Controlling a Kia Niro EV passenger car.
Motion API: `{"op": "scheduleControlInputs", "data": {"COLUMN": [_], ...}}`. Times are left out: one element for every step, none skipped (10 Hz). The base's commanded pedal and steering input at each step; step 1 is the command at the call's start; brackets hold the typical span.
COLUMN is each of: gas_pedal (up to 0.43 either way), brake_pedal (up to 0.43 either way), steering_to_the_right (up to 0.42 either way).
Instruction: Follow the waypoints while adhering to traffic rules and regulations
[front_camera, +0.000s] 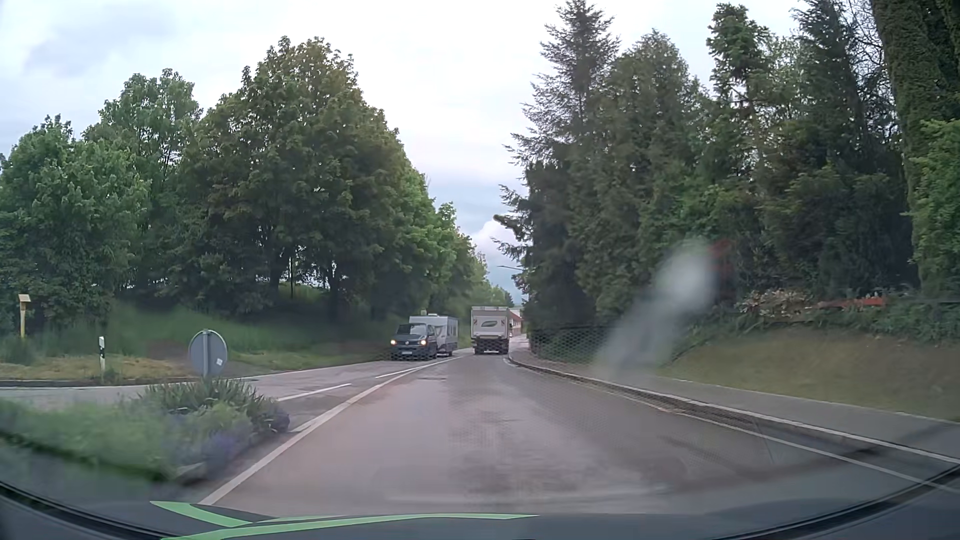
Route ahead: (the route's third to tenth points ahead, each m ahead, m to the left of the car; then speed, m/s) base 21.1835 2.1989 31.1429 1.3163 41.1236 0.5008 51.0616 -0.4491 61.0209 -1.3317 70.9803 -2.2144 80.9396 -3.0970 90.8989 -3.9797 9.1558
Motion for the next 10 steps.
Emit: {"op": "scheduleControlInputs", "data": {"gas_pedal": [0.287,0.287,0.28,0.248,0.248,0.248,0.248,0.248,0.248,0.248], "brake_pedal": [0.0,0.0,0.0,0.0,0.0,0.0,0.0,0.0,0.0,0.0], "steering_to_the_right": [-0.037,-0.029,-0.021,-0.017,-0.014,-0.012,-0.008,-0.003,0.0,0.0]}}
